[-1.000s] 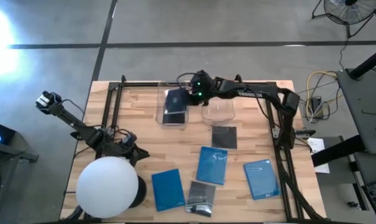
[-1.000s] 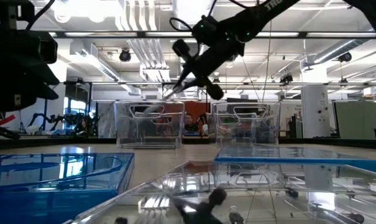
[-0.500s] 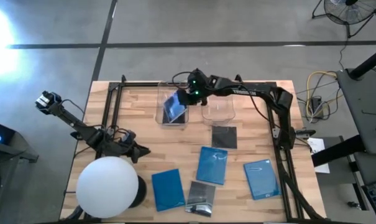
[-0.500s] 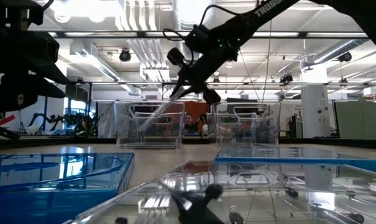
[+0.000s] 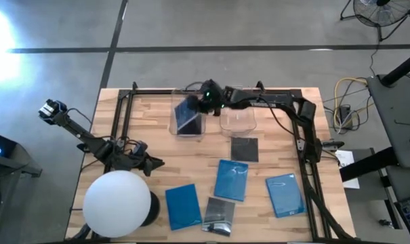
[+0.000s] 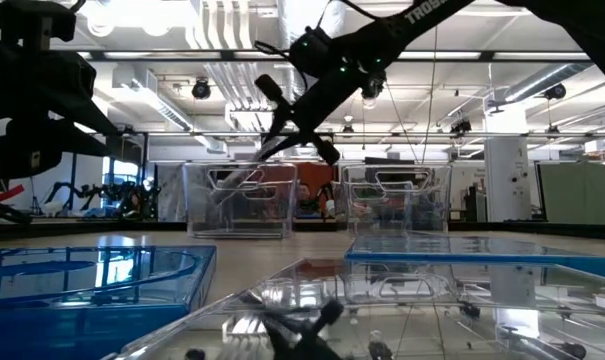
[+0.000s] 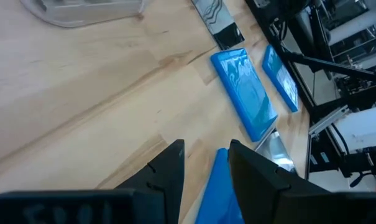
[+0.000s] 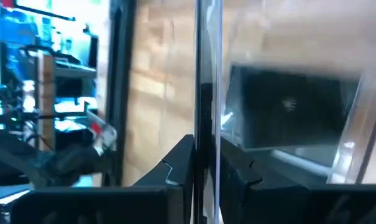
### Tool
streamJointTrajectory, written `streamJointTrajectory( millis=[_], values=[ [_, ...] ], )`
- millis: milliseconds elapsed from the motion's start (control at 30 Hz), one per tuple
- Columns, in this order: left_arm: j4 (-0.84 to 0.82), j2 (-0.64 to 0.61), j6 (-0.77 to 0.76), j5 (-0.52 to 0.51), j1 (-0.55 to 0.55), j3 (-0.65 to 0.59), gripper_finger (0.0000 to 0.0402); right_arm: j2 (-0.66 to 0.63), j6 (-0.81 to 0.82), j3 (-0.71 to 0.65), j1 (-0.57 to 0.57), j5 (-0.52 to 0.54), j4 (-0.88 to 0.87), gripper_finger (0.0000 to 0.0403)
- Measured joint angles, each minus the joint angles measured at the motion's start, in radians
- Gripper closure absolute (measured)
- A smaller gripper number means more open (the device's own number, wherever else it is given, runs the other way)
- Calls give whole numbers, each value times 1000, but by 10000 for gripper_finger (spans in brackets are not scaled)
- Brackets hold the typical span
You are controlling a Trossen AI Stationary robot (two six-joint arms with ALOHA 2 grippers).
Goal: Pick & place jewel cases by type
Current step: Put the black cd case into the left transparent bin, then put the blue cd case into the right transparent bin
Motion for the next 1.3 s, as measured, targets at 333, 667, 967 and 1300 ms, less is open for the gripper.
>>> streamJointTrajectory(
  millis=[333,667,967,1300],
  values=[
    [-1,0,31,3,0,0,296,48,-112,8,50,0,-203,259],
    [-2,0,89,45,0,0,296,-23,-506,220,35,23,-531,152],
    [-3,-2,97,92,0,0,296,-43,-951,456,127,403,-1093,144],
    [-3,-2,121,90,0,0,296,-47,-657,266,301,43,-930,185]
  ],
)
